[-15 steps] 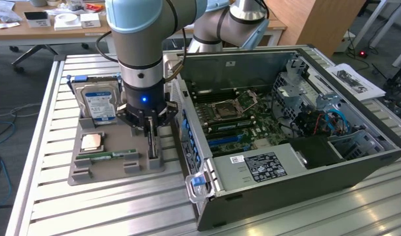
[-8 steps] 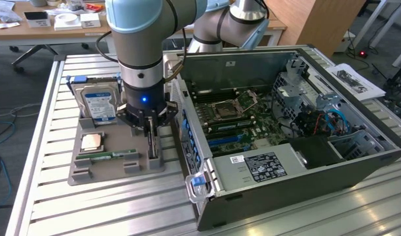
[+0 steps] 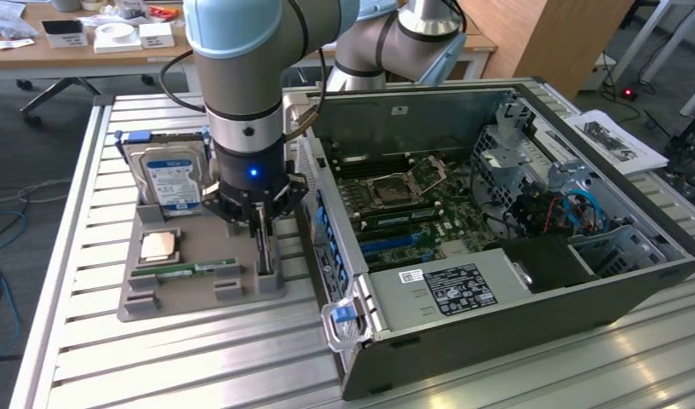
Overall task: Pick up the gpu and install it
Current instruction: 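Pick up the gpu and move the gpu toward the slot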
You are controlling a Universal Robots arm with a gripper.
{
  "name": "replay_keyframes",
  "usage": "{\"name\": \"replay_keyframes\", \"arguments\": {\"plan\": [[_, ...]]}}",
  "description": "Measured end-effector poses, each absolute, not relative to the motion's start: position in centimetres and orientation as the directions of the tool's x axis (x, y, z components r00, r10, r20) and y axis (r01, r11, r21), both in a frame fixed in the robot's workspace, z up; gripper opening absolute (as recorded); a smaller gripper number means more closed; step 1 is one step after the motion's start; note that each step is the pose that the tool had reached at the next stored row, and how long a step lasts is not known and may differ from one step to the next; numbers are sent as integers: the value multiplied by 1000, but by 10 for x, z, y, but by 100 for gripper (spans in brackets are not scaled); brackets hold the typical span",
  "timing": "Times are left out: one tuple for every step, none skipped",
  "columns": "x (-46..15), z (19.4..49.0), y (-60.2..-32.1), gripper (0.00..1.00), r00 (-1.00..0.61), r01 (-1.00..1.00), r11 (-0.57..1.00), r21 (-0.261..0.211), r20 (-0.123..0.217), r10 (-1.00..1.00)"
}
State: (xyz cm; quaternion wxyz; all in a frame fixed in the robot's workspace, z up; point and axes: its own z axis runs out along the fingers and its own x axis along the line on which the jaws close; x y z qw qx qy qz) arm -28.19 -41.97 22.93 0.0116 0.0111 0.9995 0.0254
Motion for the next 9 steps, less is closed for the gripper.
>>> {"name": "replay_keyframes", "arguments": {"plan": [[-282,229,-420,28,-999,22,998,51,-23,23],[-282,229,-420,28,-999,22,998,51,-23,23],[-282,229,-420,28,-999,21,998,51,-23,23],[-282,229,-420,28,-999,21,998,51,-23,23],[-282,229,-420,28,-999,21,998,51,-23,23],[-282,229,-420,28,-999,21,998,51,-23,23],[-282,229,-420,28,-999,21,998,51,-23,23],[-282,229,-420,28,-999,21,998,51,-23,23],[-282,229,-420,28,-999,21,998,51,-23,23]]}}
